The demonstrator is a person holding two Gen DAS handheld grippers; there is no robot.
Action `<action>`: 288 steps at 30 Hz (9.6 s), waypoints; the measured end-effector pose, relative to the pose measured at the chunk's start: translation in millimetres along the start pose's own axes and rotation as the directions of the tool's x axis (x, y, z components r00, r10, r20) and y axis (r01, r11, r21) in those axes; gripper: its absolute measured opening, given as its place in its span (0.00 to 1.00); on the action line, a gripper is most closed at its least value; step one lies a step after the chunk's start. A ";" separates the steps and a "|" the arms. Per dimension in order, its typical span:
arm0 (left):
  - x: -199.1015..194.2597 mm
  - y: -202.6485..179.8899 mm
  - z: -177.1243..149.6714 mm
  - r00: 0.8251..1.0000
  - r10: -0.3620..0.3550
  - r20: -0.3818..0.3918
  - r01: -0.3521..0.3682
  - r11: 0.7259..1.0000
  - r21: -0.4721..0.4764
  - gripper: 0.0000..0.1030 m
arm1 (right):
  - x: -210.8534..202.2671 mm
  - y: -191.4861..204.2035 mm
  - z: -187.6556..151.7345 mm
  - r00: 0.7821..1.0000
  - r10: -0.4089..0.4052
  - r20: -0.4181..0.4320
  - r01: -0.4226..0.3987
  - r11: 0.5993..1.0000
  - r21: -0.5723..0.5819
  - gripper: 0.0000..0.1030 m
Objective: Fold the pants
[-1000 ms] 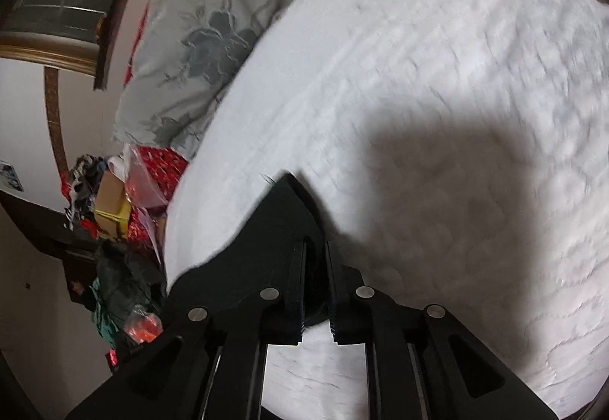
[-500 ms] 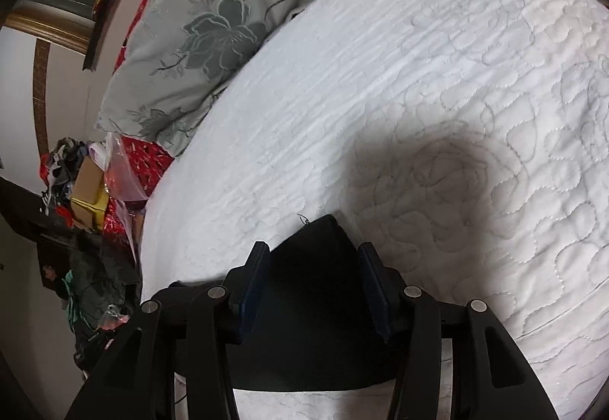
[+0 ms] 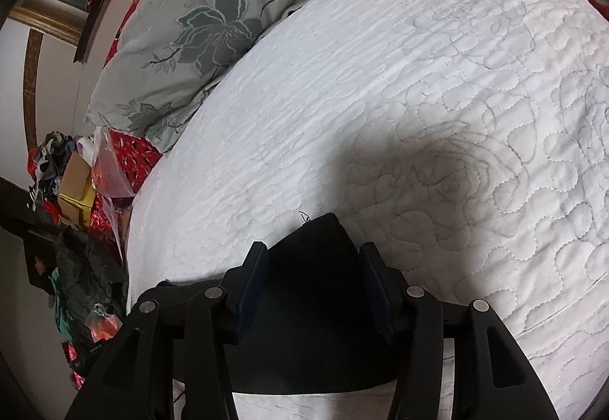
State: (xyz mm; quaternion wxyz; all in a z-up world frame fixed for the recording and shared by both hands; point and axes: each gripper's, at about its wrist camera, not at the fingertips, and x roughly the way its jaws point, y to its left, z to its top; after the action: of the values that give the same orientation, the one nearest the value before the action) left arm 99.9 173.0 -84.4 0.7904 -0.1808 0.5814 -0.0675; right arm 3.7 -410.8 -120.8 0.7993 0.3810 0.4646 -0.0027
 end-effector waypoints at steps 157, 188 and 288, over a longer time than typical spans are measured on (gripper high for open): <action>134.7 -357.2 -181.5 0.920 -0.319 -0.227 0.212 0.894 -0.394 0.49 | 27.4 -25.1 48.7 0.876 0.260 -0.407 -0.266 0.963 0.043 0.68; 127.7 -354.5 -161.4 0.887 -0.391 -0.244 0.289 0.884 -0.367 0.19 | 31.3 -1.3 40.0 0.868 0.279 -0.410 -0.322 0.946 -0.037 0.14; 12.1 -178.8 -81.2 0.971 -0.236 -0.046 0.235 0.972 -0.018 0.41 | 46.1 113.6 -71.5 0.869 0.410 -0.278 -0.421 0.907 0.021 0.52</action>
State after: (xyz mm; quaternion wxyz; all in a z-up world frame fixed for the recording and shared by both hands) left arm 45.6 -13.2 -51.1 0.7616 -0.2516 0.5749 -0.1616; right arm 17.6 -270.3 -106.2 0.7162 0.4523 0.4783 0.2317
